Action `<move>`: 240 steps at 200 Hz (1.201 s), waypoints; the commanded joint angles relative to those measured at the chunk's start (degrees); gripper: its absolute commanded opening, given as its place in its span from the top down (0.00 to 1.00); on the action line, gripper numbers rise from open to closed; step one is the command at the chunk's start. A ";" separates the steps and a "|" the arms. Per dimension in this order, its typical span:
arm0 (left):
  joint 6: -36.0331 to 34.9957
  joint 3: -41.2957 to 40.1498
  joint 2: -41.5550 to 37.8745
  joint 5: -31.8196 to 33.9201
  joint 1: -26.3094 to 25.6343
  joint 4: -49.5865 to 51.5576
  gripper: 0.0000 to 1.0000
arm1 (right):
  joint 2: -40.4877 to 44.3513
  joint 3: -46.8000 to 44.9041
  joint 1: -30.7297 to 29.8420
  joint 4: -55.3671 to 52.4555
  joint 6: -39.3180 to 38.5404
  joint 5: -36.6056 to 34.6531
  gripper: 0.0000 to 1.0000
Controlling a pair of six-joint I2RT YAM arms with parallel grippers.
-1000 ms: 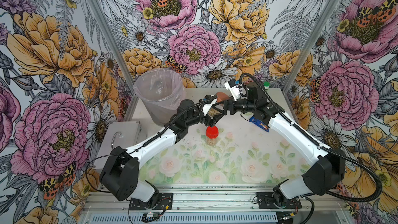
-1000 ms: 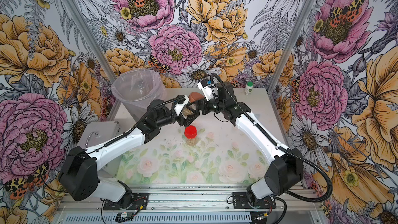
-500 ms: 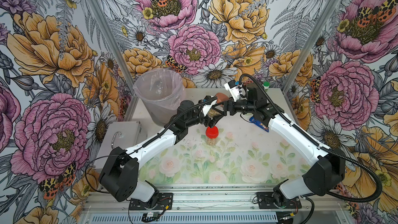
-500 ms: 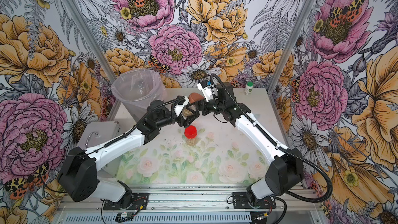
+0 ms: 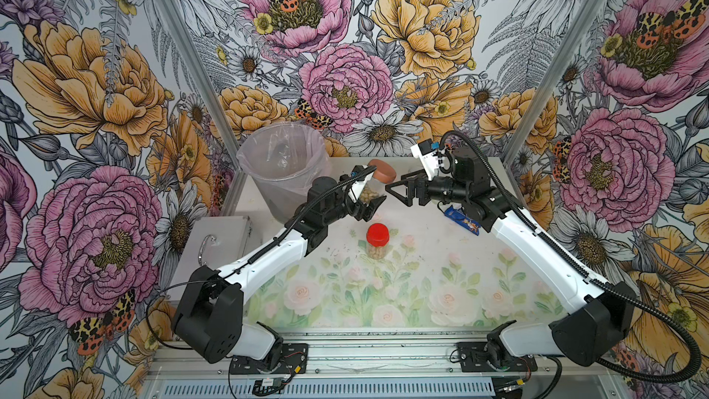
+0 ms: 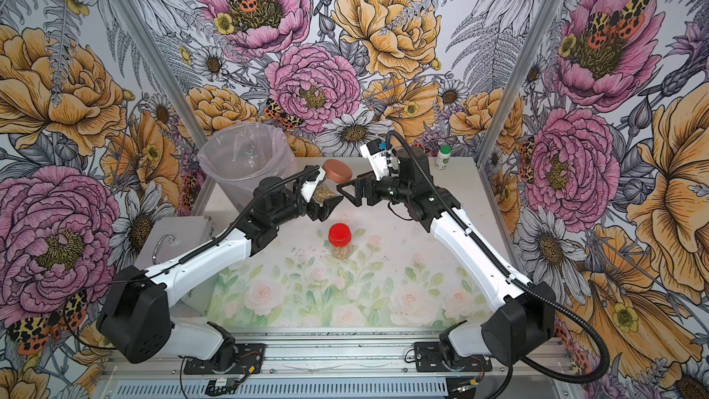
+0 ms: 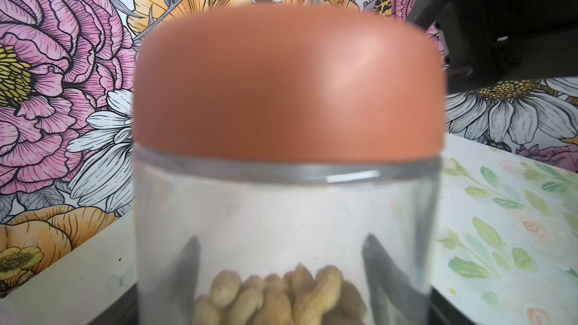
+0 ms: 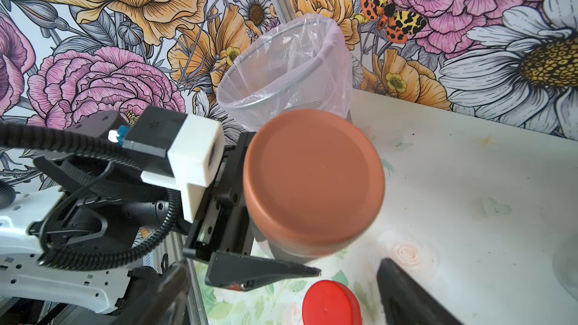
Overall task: Empty moldy peanuts from jars
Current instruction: Pick up the jar from the center of the board, then unscrew the lid from the jar.
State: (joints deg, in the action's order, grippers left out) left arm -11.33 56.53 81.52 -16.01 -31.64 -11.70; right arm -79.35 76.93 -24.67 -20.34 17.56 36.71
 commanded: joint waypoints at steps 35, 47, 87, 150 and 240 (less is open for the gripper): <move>-1.24 -1.49 -4.22 1.78 -1.26 -4.42 0.72 | 1.56 1.60 5.37 -1.15 11.92 0.40 0.08; -4.19 -1.98 -4.77 4.75 -3.15 -3.96 0.72 | 0.92 2.49 7.14 -1.69 17.13 4.62 0.08; -14.29 -2.04 -3.51 17.52 -10.54 -3.09 0.72 | -2.04 8.50 8.39 -8.88 23.23 11.02 0.10; -19.81 -2.09 -1.80 25.29 -14.44 -4.63 0.73 | -4.72 13.05 8.44 -21.44 22.19 5.42 0.09; -21.90 -0.62 0.61 25.85 -14.51 -7.47 0.73 | -6.93 14.44 7.61 -23.43 23.70 5.02 0.06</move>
State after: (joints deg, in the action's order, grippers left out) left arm -32.23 53.95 81.84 8.64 -45.91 -12.56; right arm -85.14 88.82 -16.51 -43.11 40.71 42.87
